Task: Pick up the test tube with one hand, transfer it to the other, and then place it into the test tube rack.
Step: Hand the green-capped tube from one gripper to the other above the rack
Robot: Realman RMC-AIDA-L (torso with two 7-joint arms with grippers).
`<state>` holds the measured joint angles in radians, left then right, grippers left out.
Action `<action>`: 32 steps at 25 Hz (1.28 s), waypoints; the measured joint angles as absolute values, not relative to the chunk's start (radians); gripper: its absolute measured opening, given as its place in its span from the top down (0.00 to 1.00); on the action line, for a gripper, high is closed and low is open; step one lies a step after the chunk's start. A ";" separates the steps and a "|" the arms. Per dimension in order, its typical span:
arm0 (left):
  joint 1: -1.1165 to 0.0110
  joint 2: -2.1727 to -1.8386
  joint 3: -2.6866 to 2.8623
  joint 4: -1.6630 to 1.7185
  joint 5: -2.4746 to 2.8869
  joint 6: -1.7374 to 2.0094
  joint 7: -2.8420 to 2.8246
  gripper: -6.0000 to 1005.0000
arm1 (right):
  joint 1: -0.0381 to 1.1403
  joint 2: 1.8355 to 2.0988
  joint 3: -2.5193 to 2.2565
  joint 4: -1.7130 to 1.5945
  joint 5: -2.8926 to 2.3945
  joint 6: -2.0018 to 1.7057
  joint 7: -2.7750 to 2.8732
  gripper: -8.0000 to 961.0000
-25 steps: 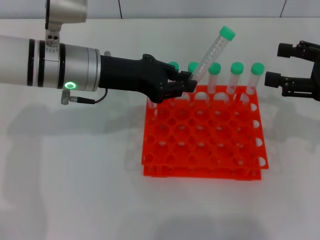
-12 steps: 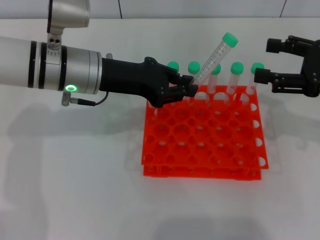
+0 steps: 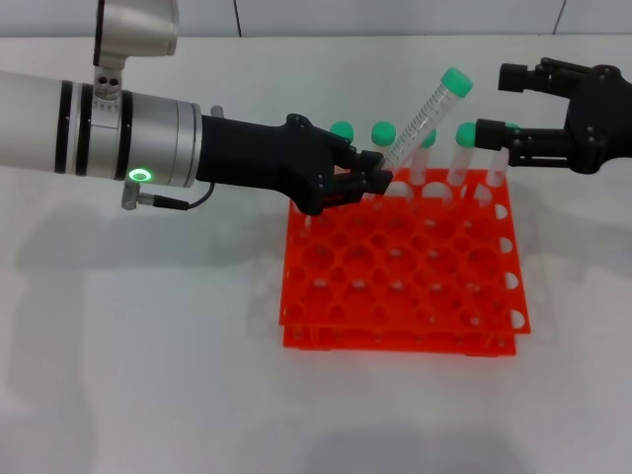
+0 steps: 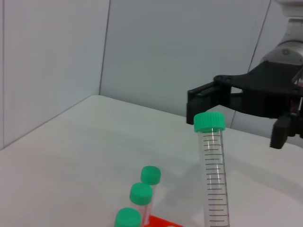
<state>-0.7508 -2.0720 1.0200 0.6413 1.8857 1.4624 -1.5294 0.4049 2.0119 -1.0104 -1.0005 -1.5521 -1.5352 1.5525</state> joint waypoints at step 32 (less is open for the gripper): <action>-0.749 -2.074 1.027 0.638 1.890 1.471 -1.532 0.73 | 0.465 2.016 -1.042 -0.955 -1.539 -1.501 1.549 0.35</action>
<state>-0.7492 -2.0743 1.0271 0.6380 1.8899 1.4710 -1.5320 0.4649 2.0157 -1.0419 -0.9554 -1.5389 -1.5012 1.5493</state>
